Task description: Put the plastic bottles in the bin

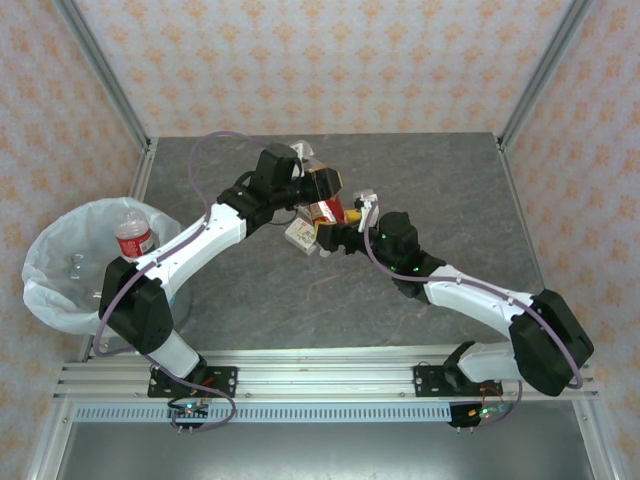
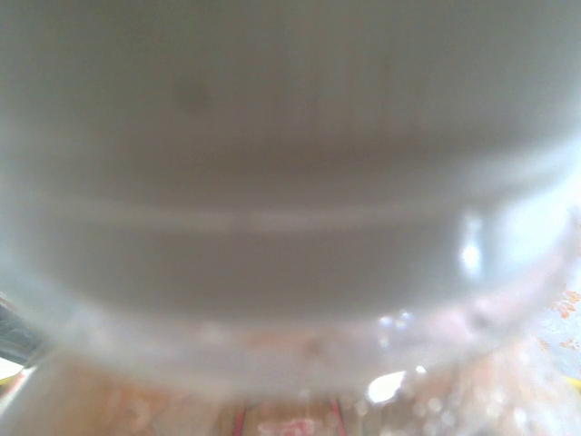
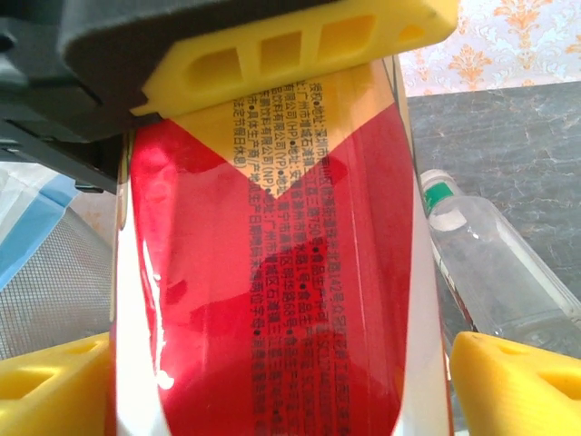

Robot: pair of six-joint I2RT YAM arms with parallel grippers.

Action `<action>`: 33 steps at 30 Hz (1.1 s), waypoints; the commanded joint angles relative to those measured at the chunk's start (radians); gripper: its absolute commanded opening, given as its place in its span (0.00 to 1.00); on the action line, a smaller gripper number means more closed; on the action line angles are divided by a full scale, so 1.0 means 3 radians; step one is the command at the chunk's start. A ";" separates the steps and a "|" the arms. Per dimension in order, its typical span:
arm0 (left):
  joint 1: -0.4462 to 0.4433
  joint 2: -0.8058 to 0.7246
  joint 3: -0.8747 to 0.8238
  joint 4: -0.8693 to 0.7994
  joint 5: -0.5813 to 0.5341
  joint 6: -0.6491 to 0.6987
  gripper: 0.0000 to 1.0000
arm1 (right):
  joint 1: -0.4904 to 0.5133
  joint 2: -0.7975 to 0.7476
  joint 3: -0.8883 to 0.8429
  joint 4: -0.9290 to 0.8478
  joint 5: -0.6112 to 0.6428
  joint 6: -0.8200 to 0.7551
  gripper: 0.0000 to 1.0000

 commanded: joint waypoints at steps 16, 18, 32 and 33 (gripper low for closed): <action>0.0224 -0.0354 -0.0013 -0.0256 -0.0396 0.0054 0.56 | 0.0015 -0.0468 -0.0204 -0.0178 0.0571 -0.0375 0.99; 0.0240 -0.0400 -0.0012 -0.0306 -0.0425 0.0085 0.56 | 0.0012 -0.0463 -0.0212 -0.0229 0.0721 -0.0361 0.99; 0.0326 -0.0888 -0.0017 -0.0771 -0.0873 0.0385 0.56 | 0.0012 -0.0235 -0.0159 -0.0191 0.0930 -0.0206 0.99; 0.0328 -0.0926 -0.0023 -0.0793 -0.0895 0.0397 0.56 | 0.0012 -0.0214 -0.0144 -0.0184 0.0924 -0.0195 0.99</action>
